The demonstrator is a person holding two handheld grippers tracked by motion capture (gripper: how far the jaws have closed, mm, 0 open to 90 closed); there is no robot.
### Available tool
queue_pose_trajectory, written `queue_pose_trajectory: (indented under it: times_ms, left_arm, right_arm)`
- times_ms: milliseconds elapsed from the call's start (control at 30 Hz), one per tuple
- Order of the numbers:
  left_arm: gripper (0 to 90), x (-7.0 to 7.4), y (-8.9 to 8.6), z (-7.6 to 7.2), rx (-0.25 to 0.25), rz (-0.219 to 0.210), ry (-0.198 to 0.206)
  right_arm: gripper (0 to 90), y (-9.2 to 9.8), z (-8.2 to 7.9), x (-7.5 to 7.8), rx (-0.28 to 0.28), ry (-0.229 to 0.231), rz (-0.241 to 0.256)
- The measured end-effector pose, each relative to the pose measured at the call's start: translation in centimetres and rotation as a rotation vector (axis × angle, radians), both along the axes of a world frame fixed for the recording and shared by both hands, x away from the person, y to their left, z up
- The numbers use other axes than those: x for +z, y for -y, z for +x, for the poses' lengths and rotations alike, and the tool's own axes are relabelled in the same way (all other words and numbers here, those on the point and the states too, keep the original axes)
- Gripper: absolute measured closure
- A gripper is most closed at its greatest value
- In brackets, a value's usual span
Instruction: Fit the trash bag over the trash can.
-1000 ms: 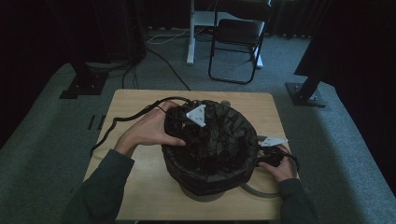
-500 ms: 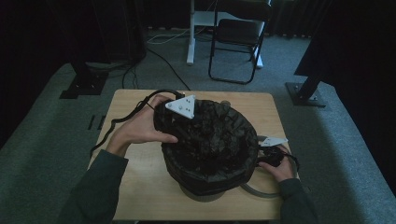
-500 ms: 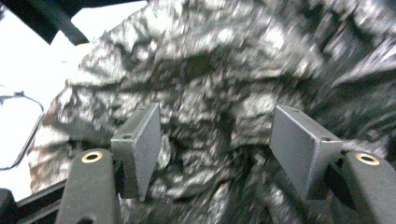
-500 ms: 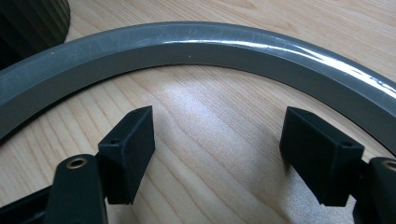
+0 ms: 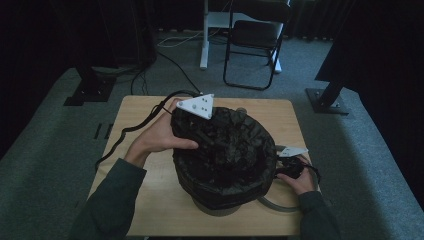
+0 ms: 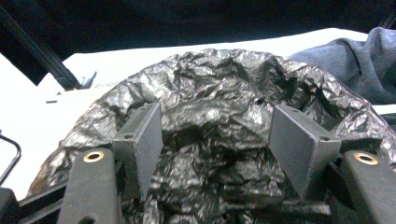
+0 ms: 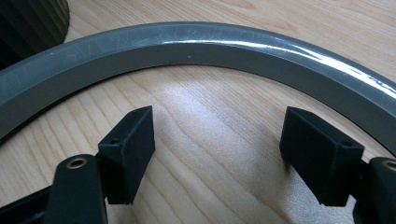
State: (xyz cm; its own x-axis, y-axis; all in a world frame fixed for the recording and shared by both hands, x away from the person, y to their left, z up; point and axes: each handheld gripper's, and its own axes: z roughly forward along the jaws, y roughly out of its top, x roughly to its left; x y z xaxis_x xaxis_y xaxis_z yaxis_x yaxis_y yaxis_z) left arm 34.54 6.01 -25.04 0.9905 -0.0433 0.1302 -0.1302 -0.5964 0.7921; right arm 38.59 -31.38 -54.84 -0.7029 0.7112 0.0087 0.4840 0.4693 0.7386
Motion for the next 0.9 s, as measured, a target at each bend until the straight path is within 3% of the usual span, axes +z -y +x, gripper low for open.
queue_pose_trajectory:
  times_ms: [67, 200, 300, 467, 600, 900]
  left_arm:
    - [37.6, -0.4, 0.4, 0.1, -0.006, 0.021, -0.009]
    - [42.9, -1.5, 1.4, 0.2, -0.001, 0.123, -0.008]
    - [44.8, -2.1, 2.0, 0.1, 0.005, 0.199, 0.009]
    - [44.8, -2.7, 2.4, 0.1, 0.035, 0.276, 0.035]
    - [44.9, -3.5, 3.1, 0.0, 0.059, 0.373, 0.060]
    - [44.9, -4.1, 3.7, 0.1, 0.069, 0.439, 0.070]
  right_arm:
    - [25.7, 0.0, 0.0, 0.0, 0.000, 0.000, 0.000]
    - [25.7, 0.0, 0.0, 0.0, 0.000, -0.001, 0.001]
    - [25.7, 0.0, 0.0, 0.0, -0.001, -0.001, 0.003]
    - [25.7, 0.0, 0.0, 0.0, -0.001, -0.002, 0.003]
    - [25.7, 0.0, 0.0, 0.0, -0.001, -0.002, 0.003]
    - [25.7, 0.0, 0.0, 0.0, -0.001, -0.003, 0.004]
